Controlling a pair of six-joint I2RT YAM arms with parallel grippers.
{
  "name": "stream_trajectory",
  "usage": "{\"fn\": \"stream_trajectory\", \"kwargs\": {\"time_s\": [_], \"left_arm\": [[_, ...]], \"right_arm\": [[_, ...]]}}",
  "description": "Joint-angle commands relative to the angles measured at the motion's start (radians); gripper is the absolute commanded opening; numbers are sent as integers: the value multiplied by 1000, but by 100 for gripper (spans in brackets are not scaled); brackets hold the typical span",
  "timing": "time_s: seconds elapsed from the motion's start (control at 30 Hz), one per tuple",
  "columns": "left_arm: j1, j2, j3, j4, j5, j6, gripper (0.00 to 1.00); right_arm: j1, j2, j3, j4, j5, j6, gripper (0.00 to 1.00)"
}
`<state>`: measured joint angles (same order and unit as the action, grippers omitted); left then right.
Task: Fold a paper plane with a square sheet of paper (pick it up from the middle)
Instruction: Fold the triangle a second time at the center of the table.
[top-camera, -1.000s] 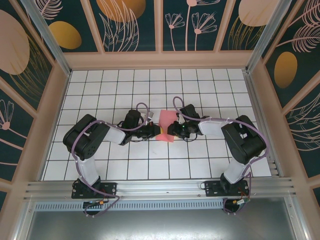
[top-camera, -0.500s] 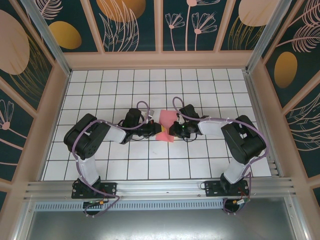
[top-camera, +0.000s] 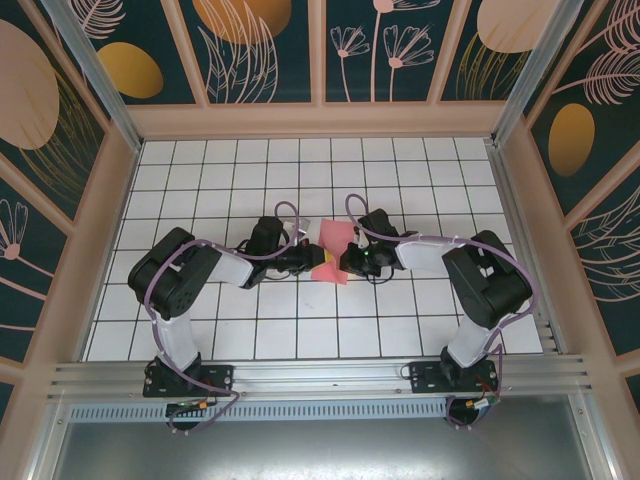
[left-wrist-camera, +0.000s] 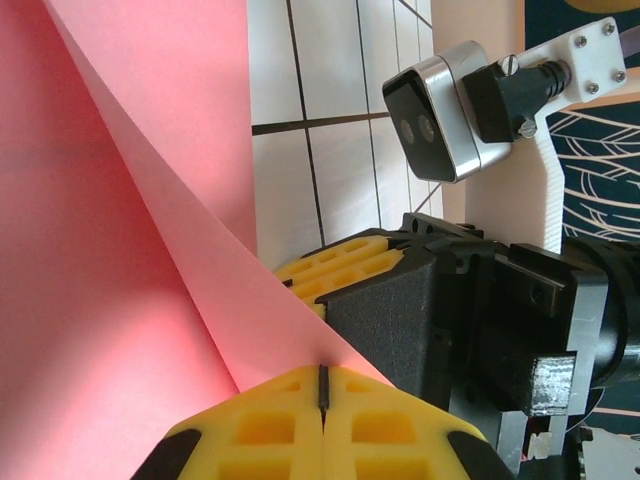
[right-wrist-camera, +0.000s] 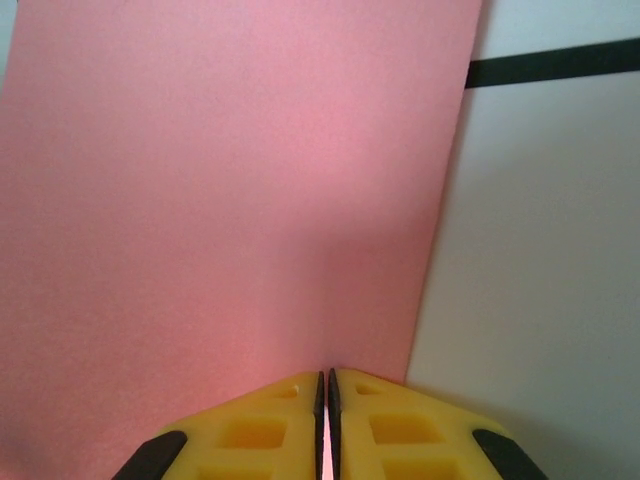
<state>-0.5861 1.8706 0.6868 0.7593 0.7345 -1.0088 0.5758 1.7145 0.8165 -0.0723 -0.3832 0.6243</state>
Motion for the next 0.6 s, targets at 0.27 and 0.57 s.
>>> {"fn": "stream_trajectory", "kwargs": {"time_s": [0.27, 0.57], "left_arm": [[-12, 30, 39, 45, 15, -25, 8], [-12, 62, 64, 18, -6, -18, 8]], "right_arm": [[-1, -33, 7, 12, 26, 22, 13], [-8, -62, -1, 25, 39, 21, 13]]}}
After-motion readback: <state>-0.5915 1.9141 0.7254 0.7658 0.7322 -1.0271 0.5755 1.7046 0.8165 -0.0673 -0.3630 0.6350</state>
